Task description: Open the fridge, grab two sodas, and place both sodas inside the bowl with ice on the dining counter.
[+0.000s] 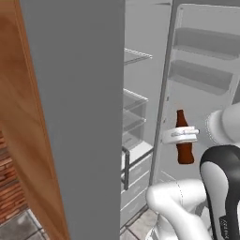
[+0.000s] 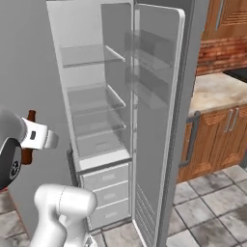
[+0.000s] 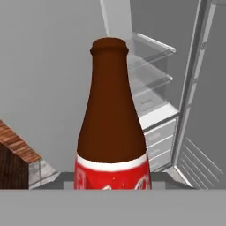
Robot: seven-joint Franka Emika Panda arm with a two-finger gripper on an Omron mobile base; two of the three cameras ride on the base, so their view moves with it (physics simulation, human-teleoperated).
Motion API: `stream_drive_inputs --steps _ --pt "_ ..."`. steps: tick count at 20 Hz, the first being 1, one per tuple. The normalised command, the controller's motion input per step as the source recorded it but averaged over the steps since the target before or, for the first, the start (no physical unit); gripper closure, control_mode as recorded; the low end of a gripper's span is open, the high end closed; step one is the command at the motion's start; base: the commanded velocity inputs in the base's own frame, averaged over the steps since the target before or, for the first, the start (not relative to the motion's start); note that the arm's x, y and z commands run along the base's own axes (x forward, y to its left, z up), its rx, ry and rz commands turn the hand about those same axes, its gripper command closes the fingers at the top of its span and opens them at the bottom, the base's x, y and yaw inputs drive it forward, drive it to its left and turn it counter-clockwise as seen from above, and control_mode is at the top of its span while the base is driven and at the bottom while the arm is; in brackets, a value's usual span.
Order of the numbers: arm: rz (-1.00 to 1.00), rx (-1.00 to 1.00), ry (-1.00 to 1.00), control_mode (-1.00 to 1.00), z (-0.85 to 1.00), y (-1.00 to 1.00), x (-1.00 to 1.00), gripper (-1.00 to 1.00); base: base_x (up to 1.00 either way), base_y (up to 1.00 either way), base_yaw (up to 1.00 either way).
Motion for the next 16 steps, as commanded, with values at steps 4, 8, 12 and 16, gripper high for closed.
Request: stream_drive_inputs --steps 4,8,12,16 --pt "0.00 0.00 0.00 1.00 0.00 0.00 0.00 1.00 -0.93 0.13 -0.46" --pt "0.00 0.00 0.00 1.00 0.00 0.00 0.00 1.00 -0.91 -0.03 -0.45" --pt "0.00 0.00 0.00 1.00 0.00 0.00 0.00 1.00 -0.87 -0.32 -0.38" --pt "0.00 0.00 0.00 1.00 0.00 0.00 0.00 1.00 -0.89 -0.52 -0.32"
